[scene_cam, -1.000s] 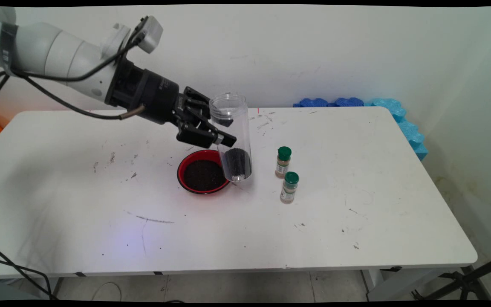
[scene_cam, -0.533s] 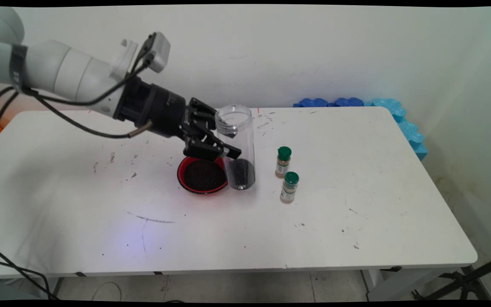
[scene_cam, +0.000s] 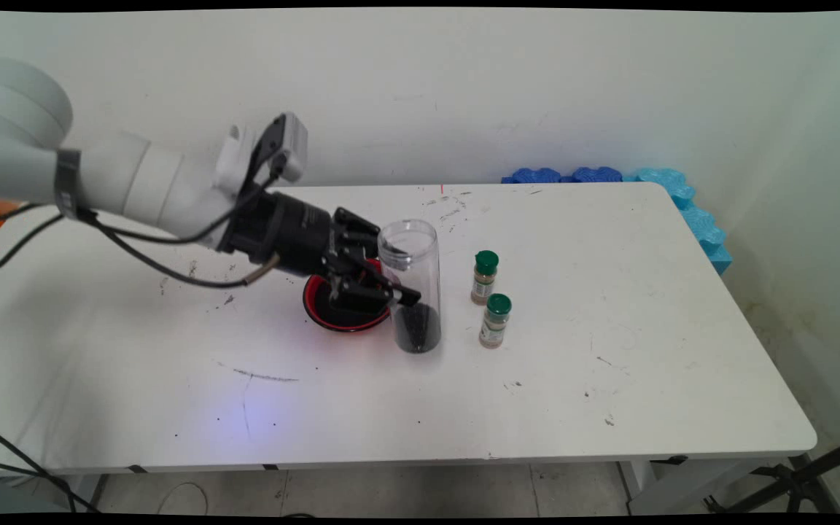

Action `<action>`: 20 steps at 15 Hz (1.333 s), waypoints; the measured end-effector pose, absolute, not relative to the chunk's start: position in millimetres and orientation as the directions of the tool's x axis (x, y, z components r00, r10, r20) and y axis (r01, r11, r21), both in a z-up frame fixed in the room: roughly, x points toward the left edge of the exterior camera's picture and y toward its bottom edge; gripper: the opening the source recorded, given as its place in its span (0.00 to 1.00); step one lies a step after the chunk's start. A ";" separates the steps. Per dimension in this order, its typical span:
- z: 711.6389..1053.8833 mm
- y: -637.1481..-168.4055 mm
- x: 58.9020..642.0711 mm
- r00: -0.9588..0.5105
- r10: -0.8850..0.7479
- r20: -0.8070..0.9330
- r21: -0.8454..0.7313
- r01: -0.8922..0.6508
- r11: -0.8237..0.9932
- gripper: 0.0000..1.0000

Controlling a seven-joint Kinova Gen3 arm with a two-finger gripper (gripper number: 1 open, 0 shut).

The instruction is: Place the picked object on the table

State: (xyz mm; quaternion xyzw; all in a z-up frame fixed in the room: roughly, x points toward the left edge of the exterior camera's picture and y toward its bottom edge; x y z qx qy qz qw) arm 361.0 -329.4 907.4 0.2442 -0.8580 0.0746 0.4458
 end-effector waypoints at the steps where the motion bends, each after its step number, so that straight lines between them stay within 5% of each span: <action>1: 900.8 -327.8 359.2 -0.483 -0.354 0.801 0.091 -0.487 0.869 0.00; 20: 826.6 -312.8 347.8 -0.480 -0.372 0.795 0.085 -0.519 0.851 0.00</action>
